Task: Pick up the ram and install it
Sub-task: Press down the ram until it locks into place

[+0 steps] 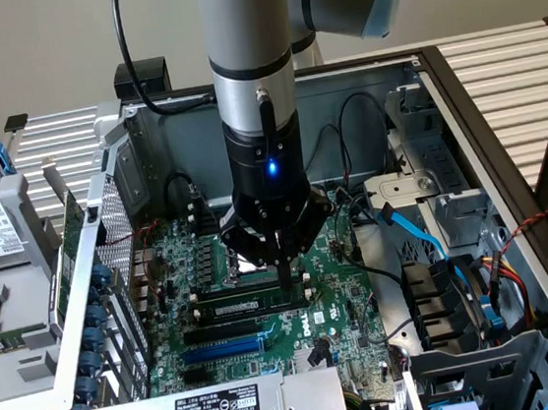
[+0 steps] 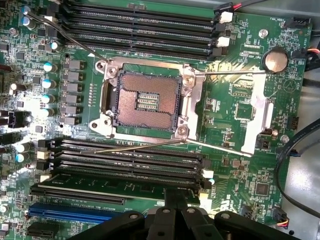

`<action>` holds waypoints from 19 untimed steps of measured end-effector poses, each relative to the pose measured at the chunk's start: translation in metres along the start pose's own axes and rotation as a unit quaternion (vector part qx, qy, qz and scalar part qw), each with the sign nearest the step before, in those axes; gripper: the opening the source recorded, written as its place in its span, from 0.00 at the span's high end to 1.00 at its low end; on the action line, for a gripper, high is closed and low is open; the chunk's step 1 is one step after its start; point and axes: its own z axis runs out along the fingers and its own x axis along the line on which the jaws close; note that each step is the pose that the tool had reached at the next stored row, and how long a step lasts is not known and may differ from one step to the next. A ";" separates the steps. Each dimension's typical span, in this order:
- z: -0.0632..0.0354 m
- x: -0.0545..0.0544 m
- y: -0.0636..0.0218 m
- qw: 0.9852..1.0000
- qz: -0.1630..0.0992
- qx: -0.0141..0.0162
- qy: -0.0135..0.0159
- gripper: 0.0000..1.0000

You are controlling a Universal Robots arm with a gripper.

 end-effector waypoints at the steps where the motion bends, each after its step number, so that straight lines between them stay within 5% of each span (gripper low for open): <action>1: 0.0002 0.000 0.0000 1.000 0.000 0.000 0.000 0.90; 11: 0.0013 0.000 -0.0002 1.000 0.003 -0.002 0.000 0.90; 15: -0.0113 0.001 -0.0011 1.000 0.005 -0.003 0.000 0.90; 19: -0.0222 0.007 -0.0013 1.000 0.007 -0.012 0.000 0.90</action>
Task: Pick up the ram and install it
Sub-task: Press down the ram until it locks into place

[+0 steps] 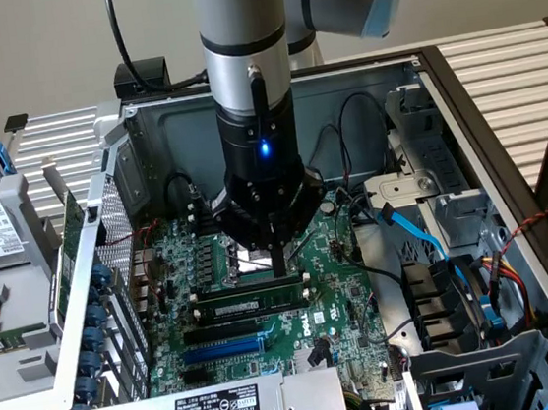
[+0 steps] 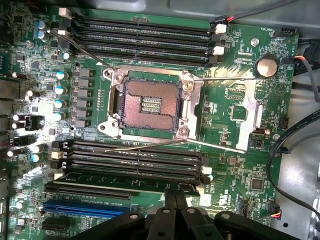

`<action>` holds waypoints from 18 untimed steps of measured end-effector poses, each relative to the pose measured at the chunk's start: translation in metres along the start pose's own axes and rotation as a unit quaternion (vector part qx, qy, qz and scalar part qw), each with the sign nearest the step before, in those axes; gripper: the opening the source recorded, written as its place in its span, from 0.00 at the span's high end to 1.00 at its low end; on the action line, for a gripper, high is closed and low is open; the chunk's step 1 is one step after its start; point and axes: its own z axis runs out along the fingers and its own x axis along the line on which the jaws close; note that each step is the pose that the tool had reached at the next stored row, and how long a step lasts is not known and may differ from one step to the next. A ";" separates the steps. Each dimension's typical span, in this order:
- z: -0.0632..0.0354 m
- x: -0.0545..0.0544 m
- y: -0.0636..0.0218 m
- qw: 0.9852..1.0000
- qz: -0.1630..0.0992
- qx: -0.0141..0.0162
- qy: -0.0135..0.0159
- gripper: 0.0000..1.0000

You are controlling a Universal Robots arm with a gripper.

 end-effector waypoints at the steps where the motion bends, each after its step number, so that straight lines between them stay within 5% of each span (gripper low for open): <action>1: -0.0029 0.002 0.0000 1.000 0.000 -0.003 0.000 0.90; 4: -0.0103 0.011 0.0001 1.000 0.000 -0.008 0.000 0.90; 8: -0.0168 0.023 0.0005 1.000 0.001 -0.010 0.000 0.90; 18: -0.0186 0.031 0.0009 1.000 0.001 -0.010 0.000 0.90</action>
